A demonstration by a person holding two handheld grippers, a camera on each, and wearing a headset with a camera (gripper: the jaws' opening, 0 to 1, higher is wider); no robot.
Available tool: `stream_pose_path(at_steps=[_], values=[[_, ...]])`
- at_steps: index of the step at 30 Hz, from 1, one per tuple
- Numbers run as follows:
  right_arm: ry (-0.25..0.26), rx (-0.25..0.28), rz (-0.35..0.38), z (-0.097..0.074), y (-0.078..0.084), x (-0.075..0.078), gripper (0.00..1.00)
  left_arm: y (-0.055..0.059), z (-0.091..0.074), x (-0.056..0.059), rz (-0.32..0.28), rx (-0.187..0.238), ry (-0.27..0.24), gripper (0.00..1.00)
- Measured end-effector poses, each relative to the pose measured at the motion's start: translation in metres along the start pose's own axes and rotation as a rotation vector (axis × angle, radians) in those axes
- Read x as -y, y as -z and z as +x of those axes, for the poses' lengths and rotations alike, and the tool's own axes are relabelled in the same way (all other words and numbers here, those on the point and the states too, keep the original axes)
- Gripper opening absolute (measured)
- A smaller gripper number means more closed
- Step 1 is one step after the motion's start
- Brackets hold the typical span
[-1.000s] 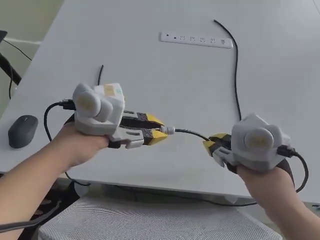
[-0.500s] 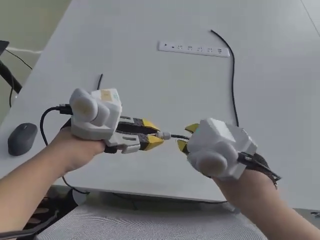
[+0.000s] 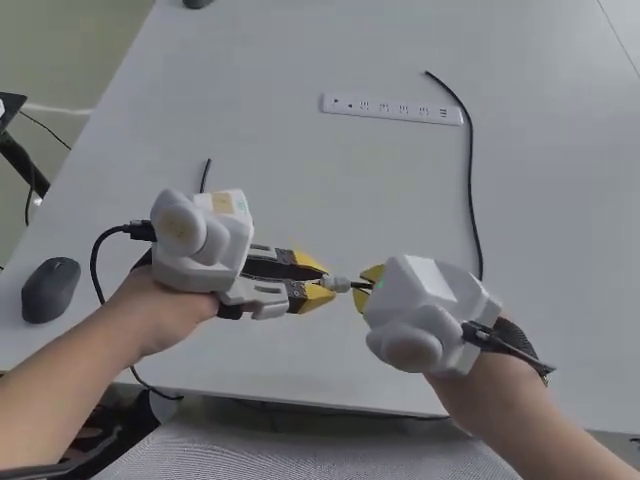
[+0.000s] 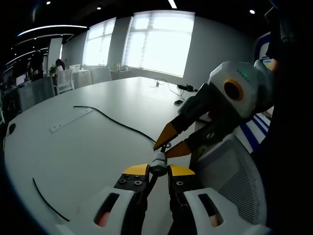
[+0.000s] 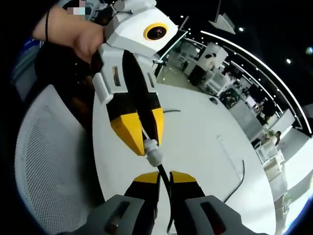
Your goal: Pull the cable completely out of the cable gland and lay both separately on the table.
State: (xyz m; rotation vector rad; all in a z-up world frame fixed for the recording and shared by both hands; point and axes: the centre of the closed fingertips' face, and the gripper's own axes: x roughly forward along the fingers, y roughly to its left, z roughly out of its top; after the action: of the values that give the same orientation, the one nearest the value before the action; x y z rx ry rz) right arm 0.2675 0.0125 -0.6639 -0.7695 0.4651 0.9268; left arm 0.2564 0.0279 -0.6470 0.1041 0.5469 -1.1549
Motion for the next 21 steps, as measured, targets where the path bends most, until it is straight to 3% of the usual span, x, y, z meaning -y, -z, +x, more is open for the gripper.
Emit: stream_pose_path(at_steps=[4,15,21], values=[[0.001,0.002,-0.01,0.0,0.002,0.0,0.02,0.001,0.002,0.0,0.0,-0.003,0.002,0.15],[-0.015,0.016,0.148,0.001,0.013,0.003,0.01,0.001,0.005,0.002,0.026,-0.012,0.008,0.15],[-0.001,-0.009,0.235,0.001,0.033,0.012,0.01,0.002,0.005,0.001,0.025,-0.01,0.005,0.15]])
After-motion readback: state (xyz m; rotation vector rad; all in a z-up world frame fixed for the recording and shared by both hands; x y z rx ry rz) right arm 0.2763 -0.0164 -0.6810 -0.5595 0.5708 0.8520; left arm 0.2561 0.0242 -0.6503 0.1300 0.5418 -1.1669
